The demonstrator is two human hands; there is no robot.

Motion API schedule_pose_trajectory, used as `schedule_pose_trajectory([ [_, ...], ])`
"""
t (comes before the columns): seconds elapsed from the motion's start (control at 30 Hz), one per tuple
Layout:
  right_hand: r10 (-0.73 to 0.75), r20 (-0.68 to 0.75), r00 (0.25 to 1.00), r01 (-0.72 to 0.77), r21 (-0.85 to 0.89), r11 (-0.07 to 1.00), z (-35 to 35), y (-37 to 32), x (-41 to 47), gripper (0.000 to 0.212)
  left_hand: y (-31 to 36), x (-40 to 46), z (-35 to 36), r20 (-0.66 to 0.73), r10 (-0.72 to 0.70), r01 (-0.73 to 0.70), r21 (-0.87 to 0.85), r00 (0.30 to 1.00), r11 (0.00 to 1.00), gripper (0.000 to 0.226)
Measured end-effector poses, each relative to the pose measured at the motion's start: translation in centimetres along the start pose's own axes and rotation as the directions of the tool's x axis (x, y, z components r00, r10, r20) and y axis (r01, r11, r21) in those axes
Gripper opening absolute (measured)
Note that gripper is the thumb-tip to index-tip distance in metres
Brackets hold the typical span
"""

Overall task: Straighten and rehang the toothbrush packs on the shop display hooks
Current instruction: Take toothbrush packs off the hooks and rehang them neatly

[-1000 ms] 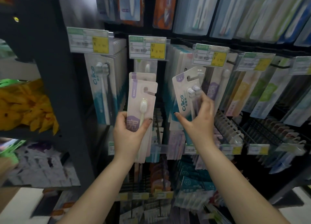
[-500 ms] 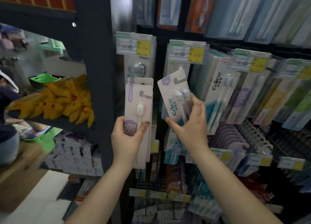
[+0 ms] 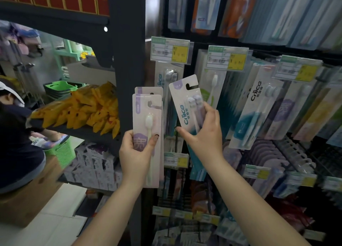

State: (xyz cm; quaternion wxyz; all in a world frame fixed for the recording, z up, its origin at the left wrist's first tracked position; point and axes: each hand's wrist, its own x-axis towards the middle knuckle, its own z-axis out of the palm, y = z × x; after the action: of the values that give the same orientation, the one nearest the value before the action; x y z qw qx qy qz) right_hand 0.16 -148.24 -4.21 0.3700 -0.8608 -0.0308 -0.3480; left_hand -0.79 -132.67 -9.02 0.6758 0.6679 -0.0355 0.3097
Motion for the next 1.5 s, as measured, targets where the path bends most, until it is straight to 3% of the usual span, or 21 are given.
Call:
schedule_pose_trajectory([
  [0.4, 0.068, -0.038, 0.997, -0.071, -0.09, 0.993, -0.1, -0.1, 0.2, 0.089, -0.2, 0.3, 0.1, 0.019, -0.014, 0.014, -0.003, 1.0, 1.0, 0.024],
  [1.1, 0.173, -0.024, 0.985, -0.174, -0.067, 0.982, -3.6, 2.6, -0.4, 0.088, 0.7, -1.3, 5.2, 0.135, -0.004, 0.015, -0.085, 0.991, 0.996, 0.027],
  [1.5, 0.119, -0.06, 0.991, -0.121, -0.028, 0.992, -3.0, 3.1, -0.1, 0.044, 0.7, -1.3, 5.7, 0.129, -0.008, 0.019, -0.087, 0.992, 0.996, 0.027],
])
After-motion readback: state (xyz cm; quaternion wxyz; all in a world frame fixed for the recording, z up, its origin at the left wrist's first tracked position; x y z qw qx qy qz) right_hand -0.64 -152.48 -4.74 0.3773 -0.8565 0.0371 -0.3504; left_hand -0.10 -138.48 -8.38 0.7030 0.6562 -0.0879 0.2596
